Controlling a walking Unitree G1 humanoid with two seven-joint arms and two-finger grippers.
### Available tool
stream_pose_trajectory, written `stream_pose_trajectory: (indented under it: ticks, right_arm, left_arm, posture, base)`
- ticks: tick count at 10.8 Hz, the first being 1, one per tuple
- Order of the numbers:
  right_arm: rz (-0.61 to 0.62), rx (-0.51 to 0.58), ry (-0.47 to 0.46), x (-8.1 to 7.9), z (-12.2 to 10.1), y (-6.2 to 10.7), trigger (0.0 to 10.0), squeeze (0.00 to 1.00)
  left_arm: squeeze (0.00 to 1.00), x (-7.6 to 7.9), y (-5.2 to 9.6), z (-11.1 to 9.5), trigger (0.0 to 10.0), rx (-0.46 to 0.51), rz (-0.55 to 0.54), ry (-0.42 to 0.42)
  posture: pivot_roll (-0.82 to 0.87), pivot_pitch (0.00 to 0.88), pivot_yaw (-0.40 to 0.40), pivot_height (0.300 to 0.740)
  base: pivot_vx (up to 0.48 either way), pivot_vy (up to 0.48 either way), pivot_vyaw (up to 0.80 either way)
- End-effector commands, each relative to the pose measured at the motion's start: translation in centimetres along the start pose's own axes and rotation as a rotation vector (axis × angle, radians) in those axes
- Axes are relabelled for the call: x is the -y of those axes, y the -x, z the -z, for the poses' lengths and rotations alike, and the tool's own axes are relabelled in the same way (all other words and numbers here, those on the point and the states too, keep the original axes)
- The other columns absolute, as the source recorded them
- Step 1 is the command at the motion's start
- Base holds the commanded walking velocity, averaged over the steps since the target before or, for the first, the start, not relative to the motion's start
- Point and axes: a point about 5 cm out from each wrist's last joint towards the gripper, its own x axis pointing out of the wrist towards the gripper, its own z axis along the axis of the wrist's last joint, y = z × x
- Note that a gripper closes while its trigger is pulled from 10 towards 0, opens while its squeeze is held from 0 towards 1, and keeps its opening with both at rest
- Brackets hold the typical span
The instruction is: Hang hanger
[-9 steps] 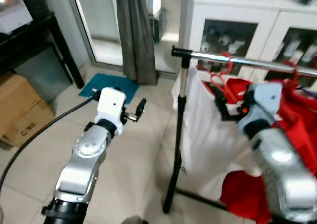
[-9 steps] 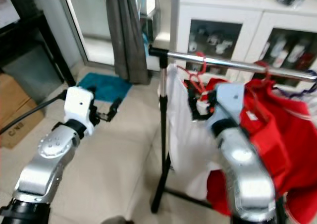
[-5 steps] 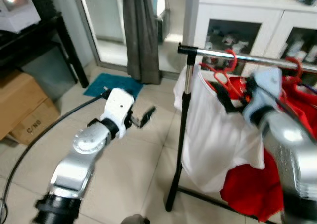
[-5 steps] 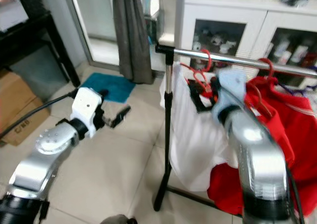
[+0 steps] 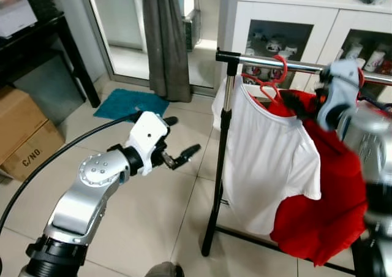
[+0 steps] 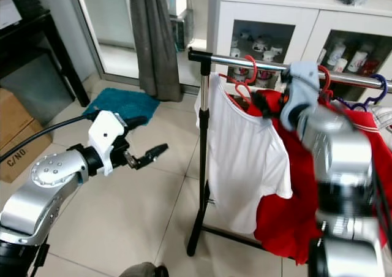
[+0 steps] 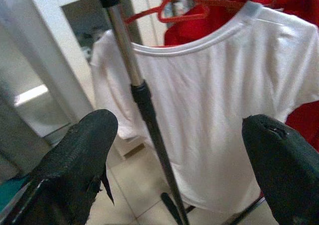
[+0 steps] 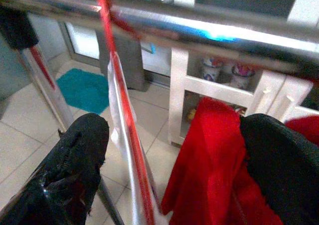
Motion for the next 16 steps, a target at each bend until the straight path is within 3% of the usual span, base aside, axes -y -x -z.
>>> stream_pose_trajectory:
  ticks: [1,3,6,7,8,9,11,14,16]
  right_arm:
    - [-0.049,0.016,0.008,-0.2,-0.5,-0.4,10.0,0.0]
    - [-0.141,0.032,0.015,-0.5,-1.4,-1.1,10.0,0.0]
    - [-0.17,-0.014,0.06,-0.9,-0.8,-2.0,9.8,0.0]
    - [-0.165,-0.021,0.051,-0.8,-0.7,-2.3,8.2,0.0]
    - [-0.152,-0.029,0.046,-0.7,-0.6,-2.5,4.4,0.0]
    - [-0.111,-0.053,0.04,-0.1,-0.5,-2.8,3.3,0.0]
    - [-0.101,-0.072,0.046,0.4,-0.3,-3.1,2.7,0.0]
    - [-0.113,-0.09,0.047,0.4,-0.1,-3.9,2.7,0.0]
    - [-0.104,-0.1,0.047,0.5,0.0,-4.3,1.1,0.0]
  left_arm:
    - [0.0,0.1,0.0,-0.7,10.0,0.006,0.029,-0.025]
    - [0.0,0.3,0.0,-0.9,10.0,0.002,0.05,-0.019]
    - [0.0,0.5,0.0,-1.1,10.0,0.003,0.076,-0.013]
    - [0.0,0.6,-0.1,-1.2,10.0,0.009,0.089,-0.011]
    - [0.0,0.7,-0.2,-1.4,10.0,0.014,0.099,-0.01]
    - [0.0,1.0,-0.3,-1.5,10.0,0.019,0.113,-0.007]
    - [0.0,1.1,-0.4,-1.5,10.0,0.018,0.119,-0.006]
    - [0.0,1.1,-0.5,-1.4,10.0,0.013,0.125,-0.005]
    - [0.0,1.2,-0.5,-1.3,10.0,0.011,0.126,-0.006]
  posture:
    - [0.02,0.02,0.038,0.74]
    - [0.02,0.024,0.034,0.74]
    - [0.02,0.021,0.036,0.74]
    - [0.02,0.021,0.038,0.74]
    - [0.02,0.02,0.039,0.74]
    - [0.01,0.02,0.04,0.74]
    - [0.01,0.019,0.037,0.74]
    - [0.01,0.019,0.035,0.74]
    - [0.01,0.019,0.031,0.74]
  base:
    - [0.0,0.0,0.0]
    - [0.0,0.0,0.0]
    - [0.0,0.0,0.0]
    - [0.0,0.0,0.0]
    - [0.0,0.0,0.0]
    - [0.0,0.0,0.0]
    - [0.0,0.0,0.0]
    - [0.0,0.0,0.0]
    - [0.0,0.0,0.0]
